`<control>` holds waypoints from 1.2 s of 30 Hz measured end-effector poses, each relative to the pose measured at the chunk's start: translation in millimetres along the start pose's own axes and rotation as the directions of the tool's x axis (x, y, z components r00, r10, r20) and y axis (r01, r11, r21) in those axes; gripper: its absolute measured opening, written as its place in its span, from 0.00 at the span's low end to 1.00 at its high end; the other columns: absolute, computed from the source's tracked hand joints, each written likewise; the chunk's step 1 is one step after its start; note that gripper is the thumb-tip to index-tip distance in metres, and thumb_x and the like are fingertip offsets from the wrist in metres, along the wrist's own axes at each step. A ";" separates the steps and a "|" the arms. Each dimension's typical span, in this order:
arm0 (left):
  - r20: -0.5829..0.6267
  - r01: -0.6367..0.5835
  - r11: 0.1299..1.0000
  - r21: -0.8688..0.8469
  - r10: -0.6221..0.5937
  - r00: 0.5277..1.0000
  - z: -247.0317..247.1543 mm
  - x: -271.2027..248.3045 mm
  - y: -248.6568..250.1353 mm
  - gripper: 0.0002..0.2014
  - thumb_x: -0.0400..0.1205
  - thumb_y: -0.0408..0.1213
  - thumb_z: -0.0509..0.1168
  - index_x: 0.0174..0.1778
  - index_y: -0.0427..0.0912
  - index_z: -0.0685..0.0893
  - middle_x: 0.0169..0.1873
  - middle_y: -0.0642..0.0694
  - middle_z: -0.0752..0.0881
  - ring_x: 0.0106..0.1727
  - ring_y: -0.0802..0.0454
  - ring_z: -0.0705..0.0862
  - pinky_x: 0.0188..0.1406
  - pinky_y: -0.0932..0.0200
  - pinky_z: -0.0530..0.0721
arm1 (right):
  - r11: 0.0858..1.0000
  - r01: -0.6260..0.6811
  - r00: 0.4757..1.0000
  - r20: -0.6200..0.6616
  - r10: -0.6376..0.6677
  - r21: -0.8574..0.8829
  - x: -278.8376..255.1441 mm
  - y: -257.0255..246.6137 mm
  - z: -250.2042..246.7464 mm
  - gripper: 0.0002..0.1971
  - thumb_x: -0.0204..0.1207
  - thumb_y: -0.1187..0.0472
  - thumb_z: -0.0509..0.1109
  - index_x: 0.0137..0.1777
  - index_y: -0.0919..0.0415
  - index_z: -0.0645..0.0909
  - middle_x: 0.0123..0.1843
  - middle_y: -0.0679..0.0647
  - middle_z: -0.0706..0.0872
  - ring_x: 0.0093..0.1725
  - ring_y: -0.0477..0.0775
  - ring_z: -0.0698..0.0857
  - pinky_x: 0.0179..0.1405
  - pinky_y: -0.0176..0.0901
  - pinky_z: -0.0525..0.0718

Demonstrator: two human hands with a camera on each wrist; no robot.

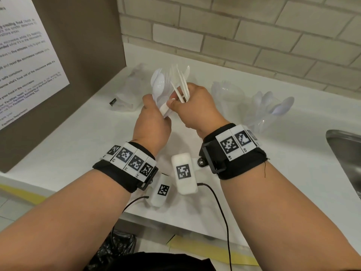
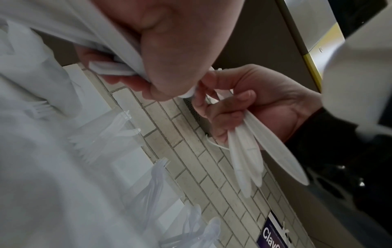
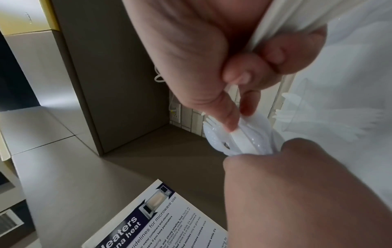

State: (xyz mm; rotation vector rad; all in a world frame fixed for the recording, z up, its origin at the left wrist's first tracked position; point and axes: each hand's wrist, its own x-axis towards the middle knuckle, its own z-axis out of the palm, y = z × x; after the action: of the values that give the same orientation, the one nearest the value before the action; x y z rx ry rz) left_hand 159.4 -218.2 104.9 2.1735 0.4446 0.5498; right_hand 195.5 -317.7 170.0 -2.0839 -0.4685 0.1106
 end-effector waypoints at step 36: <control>0.309 0.256 0.780 -0.571 -0.085 0.947 -58.8 10.9 -48.0 0.16 0.85 0.34 0.62 0.68 0.53 0.72 0.34 0.52 0.77 0.28 0.55 0.74 0.31 0.55 0.79 | 0.829 0.413 0.814 -0.561 -0.151 0.377 184.1 17.9 3.0 0.07 0.83 0.67 0.56 0.53 0.53 0.69 0.36 0.54 0.76 0.31 0.47 0.78 0.33 0.45 0.85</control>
State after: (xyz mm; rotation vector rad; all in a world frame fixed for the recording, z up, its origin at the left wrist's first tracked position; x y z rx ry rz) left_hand 131.6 -146.7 102.1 1.5302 0.2639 0.2366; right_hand 369.7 -255.1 173.1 -1.4376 -0.3765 -0.4640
